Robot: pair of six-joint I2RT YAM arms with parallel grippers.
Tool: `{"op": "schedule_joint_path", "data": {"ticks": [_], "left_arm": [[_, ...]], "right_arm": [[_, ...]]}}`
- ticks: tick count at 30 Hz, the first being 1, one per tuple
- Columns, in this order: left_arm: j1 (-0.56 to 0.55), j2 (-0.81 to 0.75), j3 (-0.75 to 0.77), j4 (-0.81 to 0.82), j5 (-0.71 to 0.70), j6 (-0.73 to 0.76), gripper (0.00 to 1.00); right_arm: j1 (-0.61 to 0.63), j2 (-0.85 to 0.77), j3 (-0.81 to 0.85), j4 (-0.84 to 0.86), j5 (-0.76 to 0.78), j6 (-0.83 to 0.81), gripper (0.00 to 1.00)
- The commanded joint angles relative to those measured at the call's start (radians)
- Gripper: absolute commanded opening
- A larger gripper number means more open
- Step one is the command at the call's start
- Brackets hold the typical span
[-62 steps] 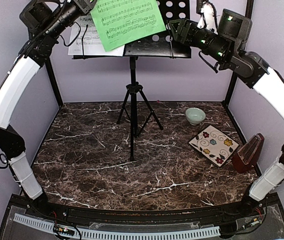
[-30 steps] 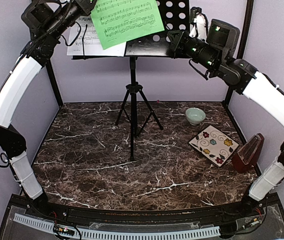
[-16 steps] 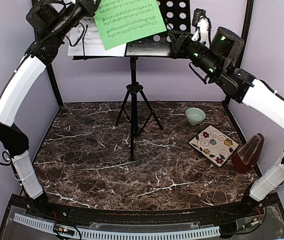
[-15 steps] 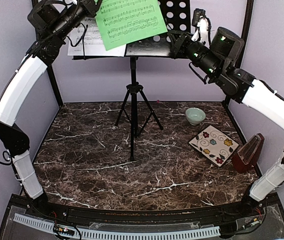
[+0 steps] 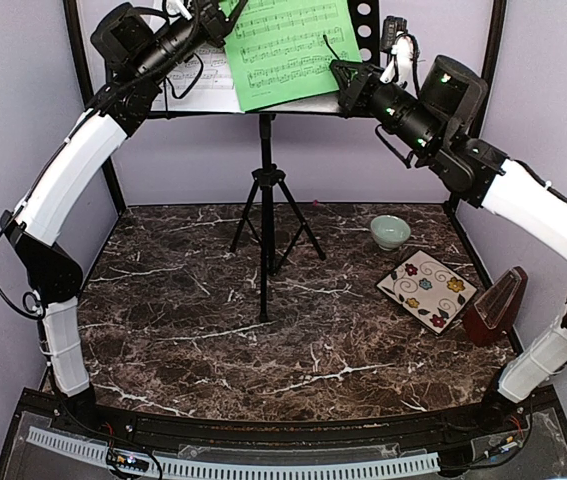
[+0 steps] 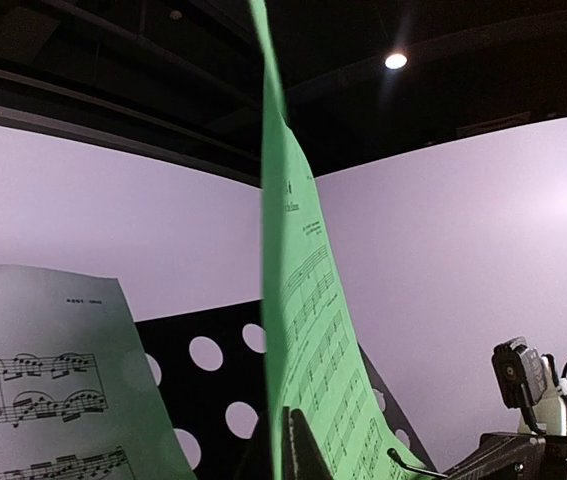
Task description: Set up the instrument practice props
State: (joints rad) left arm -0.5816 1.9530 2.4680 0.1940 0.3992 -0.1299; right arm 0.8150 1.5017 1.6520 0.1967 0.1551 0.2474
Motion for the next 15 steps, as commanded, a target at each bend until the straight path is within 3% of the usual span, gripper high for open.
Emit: {"op": "schedule_joint_path", "data": {"ticks": [1,7,11,15], "left_arm": [[-0.023,0.013,0.048,0.058,0.076,0.049,0.04],[-0.066,0.03,0.052,0.05,0.062,0.13,0.06],[-0.069,0.037,0.055,0.06,0.052,0.126,0.24],[-0.068,0.036,0.055,0.052,0.045,0.126,0.35]], "right_arm": [[-0.005,-0.005,-0.005,0.089,-0.032,-0.012,0.0],[-0.004,-0.005,-0.014,0.099,-0.041,-0.005,0.0],[-0.004,-0.003,-0.012,0.098,-0.041,-0.001,0.0],[-0.004,-0.006,-0.013,0.098,-0.04,0.0,0.0]]}}
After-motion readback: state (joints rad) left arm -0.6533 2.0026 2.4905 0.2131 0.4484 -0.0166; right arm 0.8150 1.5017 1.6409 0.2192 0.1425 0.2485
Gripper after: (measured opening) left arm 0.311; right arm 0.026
